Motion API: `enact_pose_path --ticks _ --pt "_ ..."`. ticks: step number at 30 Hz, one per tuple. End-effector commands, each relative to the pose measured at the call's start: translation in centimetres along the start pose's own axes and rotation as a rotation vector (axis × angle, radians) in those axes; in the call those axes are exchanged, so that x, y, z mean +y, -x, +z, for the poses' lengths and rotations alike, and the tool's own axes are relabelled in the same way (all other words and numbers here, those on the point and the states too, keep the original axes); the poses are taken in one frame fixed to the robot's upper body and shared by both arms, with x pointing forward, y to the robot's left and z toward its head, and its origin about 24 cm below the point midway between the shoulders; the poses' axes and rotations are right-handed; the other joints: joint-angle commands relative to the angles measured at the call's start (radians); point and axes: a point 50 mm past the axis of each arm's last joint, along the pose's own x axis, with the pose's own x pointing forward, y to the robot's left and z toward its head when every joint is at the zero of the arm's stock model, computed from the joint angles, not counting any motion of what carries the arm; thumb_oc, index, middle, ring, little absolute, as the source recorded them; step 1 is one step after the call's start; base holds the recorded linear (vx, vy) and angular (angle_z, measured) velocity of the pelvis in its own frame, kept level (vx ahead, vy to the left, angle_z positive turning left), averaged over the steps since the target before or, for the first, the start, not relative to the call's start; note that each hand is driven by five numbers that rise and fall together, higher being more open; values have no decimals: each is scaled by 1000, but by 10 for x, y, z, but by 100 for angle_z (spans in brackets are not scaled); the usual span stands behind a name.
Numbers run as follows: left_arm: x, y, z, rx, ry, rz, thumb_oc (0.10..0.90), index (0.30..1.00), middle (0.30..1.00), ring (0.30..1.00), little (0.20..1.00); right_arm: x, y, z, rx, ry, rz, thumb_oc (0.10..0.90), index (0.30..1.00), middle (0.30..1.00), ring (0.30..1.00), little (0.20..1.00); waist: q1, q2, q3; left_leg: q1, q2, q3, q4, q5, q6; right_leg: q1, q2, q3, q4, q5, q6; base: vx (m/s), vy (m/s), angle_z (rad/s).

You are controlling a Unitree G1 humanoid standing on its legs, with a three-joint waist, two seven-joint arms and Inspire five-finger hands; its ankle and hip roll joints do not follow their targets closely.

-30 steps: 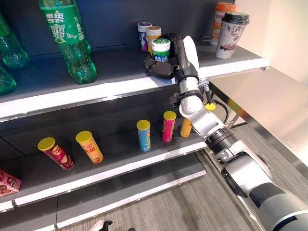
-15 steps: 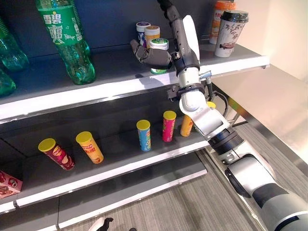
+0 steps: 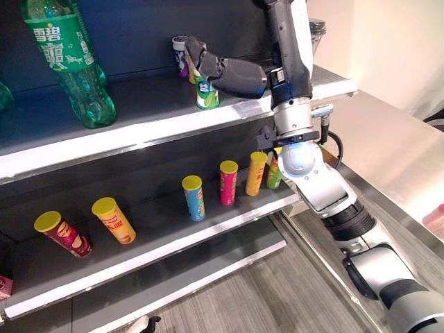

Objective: Put the goods on the table back onto the shelves and tidy them up.

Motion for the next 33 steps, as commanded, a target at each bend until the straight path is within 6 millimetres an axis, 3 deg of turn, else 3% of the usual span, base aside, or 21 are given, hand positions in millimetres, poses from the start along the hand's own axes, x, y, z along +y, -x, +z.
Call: enact_pose_path --ticks 1,6,10,15,23,33 --pt "30 -12 26 -88 -32 105 800 900 900 900 900 -18 -24 59 -309 -72 -109 800 900 900 900 900 26 -53 3 51 -29 -11 4 -120 22 32 -35 28 89 -94 38 -11 -9 -20" --pt "30 -12 27 -86 -12 104 800 900 900 900 900 -10 -8 65 -333 -124 -12 800 900 900 900 900 17 -54 5 54 -28 -3 4 -120 21 29 -32 31 93 -96 38 -4 -3 -2" --pt "27 -11 26 -79 16 96 800 900 900 900 900 -1 19 52 -276 -140 149 800 900 900 900 900 6 -55 10 55 -25 2 4 -120 20 26 -29 31 98 -99 36 0 0 0" --pt "24 -10 25 -77 23 86 800 900 900 900 900 -3 30 38 -219 -99 207 800 900 900 900 900 1 -56 12 55 -23 4 4 -119 19 24 -28 31 100 -100 36 0 0 0" --pt "20 -9 26 -88 22 74 800 900 900 900 900 -1 33 23 -151 -57 226 800 900 900 900 900 6 -56 15 53 -21 -1 4 -117 19 22 -27 25 104 -102 35 0 0 0" --pt "22 -9 25 -87 24 83 800 900 900 900 900 1 19 -6 -31 25 193 800 900 900 900 900 24 -58 16 51 -22 -14 4 -114 18 24 -26 15 109 -103 33 0 0 0"
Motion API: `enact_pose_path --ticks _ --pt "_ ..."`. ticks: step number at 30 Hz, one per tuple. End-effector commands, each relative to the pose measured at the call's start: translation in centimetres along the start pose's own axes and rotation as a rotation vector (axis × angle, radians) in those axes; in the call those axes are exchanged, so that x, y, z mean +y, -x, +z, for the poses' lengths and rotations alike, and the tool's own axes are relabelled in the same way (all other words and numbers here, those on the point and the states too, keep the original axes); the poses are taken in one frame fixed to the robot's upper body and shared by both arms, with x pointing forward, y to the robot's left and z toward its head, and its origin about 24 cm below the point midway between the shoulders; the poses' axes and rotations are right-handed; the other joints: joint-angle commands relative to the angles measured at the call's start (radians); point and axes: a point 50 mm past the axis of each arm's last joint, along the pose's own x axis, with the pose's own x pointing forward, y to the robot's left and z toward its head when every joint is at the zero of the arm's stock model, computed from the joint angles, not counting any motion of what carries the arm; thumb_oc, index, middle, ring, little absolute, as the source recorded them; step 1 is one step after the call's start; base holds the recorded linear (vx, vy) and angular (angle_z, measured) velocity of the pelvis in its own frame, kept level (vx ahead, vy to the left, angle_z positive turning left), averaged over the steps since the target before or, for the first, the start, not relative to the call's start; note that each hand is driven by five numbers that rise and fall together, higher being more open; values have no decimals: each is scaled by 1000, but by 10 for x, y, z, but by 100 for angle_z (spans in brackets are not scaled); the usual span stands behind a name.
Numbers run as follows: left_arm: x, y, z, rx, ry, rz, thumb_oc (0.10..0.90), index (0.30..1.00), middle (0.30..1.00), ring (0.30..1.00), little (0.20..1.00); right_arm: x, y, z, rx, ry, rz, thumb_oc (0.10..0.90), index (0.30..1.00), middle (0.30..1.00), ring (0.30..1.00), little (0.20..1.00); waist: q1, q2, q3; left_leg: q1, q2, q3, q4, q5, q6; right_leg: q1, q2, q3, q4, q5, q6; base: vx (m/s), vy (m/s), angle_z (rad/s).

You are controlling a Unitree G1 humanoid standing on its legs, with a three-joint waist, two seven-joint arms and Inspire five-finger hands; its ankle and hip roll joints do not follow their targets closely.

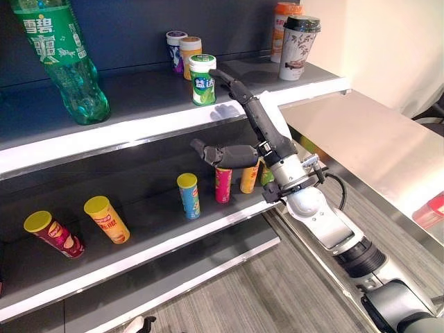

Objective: Put the goods on the table back onto the shelves and tidy them up.

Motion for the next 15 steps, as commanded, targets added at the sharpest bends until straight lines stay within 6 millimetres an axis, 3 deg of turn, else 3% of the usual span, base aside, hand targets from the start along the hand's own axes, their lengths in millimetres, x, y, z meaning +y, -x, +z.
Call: enact_pose_path --ticks 1,7,15 --pt "17 -8 29 -111 -6 58 800 900 900 900 900 -32 -40 57 -264 8 -154 800 900 900 900 900 25 -33 3 50 -21 -21 4 -114 17 28 -25 7 109 -108 33 0 0 0" --pt "18 -8 27 -105 -3 63 800 900 900 900 900 -34 -46 45 -202 38 -172 800 900 900 900 900 33 -33 3 48 -23 -29 4 -113 17 30 -26 4 108 -108 33 0 0 0" --pt "23 -10 27 -104 5 80 800 900 900 900 900 -42 -53 53 -229 59 -214 800 900 900 900 900 36 -33 5 46 -26 -33 4 -115 17 27 -27 2 110 -108 32 0 0 0"
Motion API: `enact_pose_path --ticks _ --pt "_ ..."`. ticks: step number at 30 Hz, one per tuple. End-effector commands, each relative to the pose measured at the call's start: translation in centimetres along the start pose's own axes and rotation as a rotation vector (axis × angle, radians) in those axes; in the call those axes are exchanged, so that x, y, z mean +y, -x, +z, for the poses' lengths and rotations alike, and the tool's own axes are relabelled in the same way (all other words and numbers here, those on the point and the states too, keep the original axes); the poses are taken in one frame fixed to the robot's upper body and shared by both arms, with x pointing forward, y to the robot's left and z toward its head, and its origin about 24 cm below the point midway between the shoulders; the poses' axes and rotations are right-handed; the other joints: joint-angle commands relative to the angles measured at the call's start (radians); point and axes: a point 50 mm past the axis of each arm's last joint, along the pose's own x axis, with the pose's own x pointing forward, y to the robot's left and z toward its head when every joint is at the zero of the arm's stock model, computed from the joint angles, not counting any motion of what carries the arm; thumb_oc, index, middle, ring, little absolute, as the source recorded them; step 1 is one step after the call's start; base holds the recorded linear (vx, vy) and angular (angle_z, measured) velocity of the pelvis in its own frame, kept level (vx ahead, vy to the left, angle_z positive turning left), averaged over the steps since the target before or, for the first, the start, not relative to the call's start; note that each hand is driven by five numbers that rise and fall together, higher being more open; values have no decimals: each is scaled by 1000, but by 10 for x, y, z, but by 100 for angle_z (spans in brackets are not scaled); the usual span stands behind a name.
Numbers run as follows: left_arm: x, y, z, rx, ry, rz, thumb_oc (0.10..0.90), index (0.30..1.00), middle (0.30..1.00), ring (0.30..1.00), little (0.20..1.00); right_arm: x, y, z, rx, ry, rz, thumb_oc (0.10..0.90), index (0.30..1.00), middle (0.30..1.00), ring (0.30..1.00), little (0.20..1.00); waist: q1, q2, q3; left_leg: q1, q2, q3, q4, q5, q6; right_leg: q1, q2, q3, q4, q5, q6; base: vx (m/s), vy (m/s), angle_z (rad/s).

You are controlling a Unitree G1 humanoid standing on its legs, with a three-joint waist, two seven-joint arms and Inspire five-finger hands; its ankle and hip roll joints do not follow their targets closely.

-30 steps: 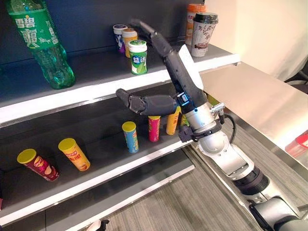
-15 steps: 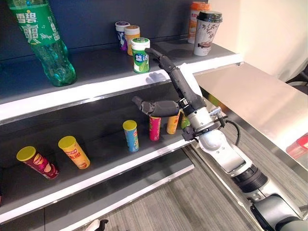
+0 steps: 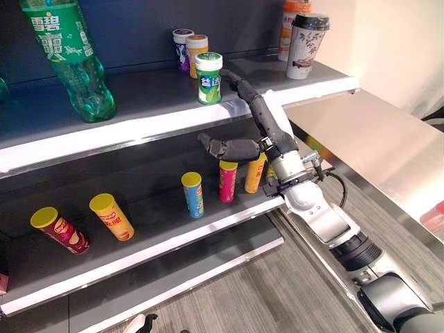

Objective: Put the goods on the table back onto the shelves and tidy them up.

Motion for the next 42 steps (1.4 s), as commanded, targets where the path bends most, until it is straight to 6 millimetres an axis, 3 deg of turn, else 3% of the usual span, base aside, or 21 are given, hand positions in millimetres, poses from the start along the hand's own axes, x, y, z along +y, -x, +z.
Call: enact_pose_path --ticks 1,17,33,39,42 --pt "22 -10 23 -88 -4 77 800 900 900 900 900 -38 -42 57 -253 28 -180 800 900 900 900 900 21 -41 -1 51 -25 -24 4 -115 17 27 -26 9 111 -108 32 0 0 0" --pt "28 -11 27 -110 -13 91 800 900 900 900 900 -27 -53 70 -291 53 -185 800 900 900 900 900 35 -38 -1 53 -31 -35 4 -118 21 34 -26 4 112 -114 29 11 0 3" --pt "29 -12 26 -107 -13 92 800 900 900 900 900 -24 -59 60 -234 92 -186 800 900 900 900 900 40 -35 0 52 -34 -39 4 -122 22 30 -28 4 114 -115 29 0 0 0" --pt "30 -12 26 -104 -8 98 800 900 900 900 900 -31 -52 59 -241 88 -216 800 900 900 900 900 38 -33 1 55 -35 -34 4 -124 22 30 -29 8 116 -115 30 0 0 0" --pt "32 -12 26 -99 -4 105 800 900 900 900 900 -47 -47 69 -294 73 -264 800 900 900 900 900 24 -30 -1 58 -35 -30 4 -124 21 29 -28 14 115 -114 29 0 0 0"
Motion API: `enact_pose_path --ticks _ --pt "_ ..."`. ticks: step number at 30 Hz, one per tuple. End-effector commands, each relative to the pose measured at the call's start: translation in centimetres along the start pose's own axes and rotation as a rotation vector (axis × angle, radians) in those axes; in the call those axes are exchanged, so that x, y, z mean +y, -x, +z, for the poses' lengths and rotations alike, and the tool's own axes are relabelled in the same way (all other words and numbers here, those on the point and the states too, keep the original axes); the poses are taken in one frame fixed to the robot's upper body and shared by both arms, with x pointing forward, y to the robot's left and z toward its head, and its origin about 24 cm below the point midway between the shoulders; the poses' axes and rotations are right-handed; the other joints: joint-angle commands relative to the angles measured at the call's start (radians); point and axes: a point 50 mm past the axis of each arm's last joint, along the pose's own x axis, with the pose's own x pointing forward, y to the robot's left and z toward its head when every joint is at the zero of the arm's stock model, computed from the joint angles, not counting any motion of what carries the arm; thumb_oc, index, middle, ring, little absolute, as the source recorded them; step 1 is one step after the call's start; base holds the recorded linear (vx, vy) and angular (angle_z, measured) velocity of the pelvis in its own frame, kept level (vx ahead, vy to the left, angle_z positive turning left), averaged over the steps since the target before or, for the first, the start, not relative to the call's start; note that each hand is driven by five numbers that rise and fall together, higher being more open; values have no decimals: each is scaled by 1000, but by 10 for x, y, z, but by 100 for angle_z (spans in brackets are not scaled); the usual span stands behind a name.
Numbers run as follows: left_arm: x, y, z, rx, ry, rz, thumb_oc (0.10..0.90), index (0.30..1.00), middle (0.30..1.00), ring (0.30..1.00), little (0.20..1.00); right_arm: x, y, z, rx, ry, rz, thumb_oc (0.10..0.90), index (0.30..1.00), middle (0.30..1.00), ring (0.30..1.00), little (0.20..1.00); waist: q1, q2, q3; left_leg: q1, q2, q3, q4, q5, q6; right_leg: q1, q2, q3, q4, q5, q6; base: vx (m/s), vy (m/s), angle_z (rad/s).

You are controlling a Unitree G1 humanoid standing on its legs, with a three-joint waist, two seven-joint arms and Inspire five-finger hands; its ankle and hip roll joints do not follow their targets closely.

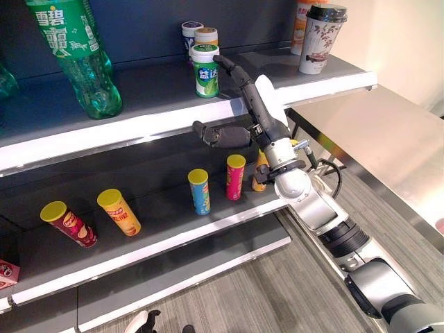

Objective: Put the goods on the table back onto the shelves and tidy them up.

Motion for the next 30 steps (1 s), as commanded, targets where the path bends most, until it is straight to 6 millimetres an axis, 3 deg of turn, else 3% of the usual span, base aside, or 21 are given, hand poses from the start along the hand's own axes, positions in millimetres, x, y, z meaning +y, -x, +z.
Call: enact_pose_path --ticks 1,9,14,21,24,26,27,28,29,30 --pt "31 -12 19 -73 -17 101 800 900 900 900 900 -53 -30 56 -258 -14 -237 800 900 900 900 900 9 -46 -16 65 -34 -10 3 -124 21 25 -27 36 115 -112 32 0 0 0" --pt "30 -12 16 -37 5 96 800 900 900 900 900 -77 -3 73 -380 -115 -284 800 900 900 900 900 -32 -41 -21 73 -28 17 3 -125 18 13 -24 48 114 -105 35 -13 -5 -5" --pt "28 -12 14 -13 29 91 800 900 900 900 900 -90 22 69 -401 -164 -268 800 900 900 900 900 -65 -44 -28 77 -21 32 3 -126 13 7 -19 57 117 -103 36 -33 5 -14" --pt "23 -10 2 27 46 71 800 900 900 900 900 -135 119 50 -296 -100 -322 800 900 900 900 900 -140 -50 -32 84 -16 65 3 -138 11 -10 -8 78 118 -94 51 -26 17 -11" --pt "19 -8 3 11 38 57 800 900 900 900 900 -150 165 37 -129 126 -471 800 900 900 900 900 -187 -43 -33 91 -15 86 3 -152 16 -26 -5 97 125 -95 63 -2 35 -27" --pt "20 -8 11 -34 11 59 800 900 900 900 900 -155 200 16 94 268 -574 800 900 900 900 900 -224 -36 -34 93 -16 109 3 -158 22 -47 -5 123 132 -84 72 -34 50 -39" --pt "20 -8 11 -35 9 60 800 900 900 900 900 -155 200 17 95 269 -576 800 900 900 900 900 -221 -38 -37 89 -16 112 3 -152 22 -51 -4 125 131 -79 70 18 115 -61" --pt "18 -9 23 -94 -39 48 800 900 900 900 900 -164 225 3 227 326 -710 800 900 900 900 900 -260 -31 -38 101 -23 138 3 -168 30 -63 0 157 138 -75 77 15 71 -71" --pt "18 -9 23 -95 -42 47 800 900 900 900 900 -164 225 4 229 327 -712 800 900 900 900 900 -254 -31 -39 101 -23 141 3 -168 30 -65 0 160 139 -75 77 38 110 -62" --pt "21 -11 35 -144 -57 44 800 900 900 900 900 -176 232 6 235 402 -798 800 900 900 900 900 -282 -30 -36 105 -25 157 3 -172 34 -74 3 180 142 -70 82 5 34 -53"
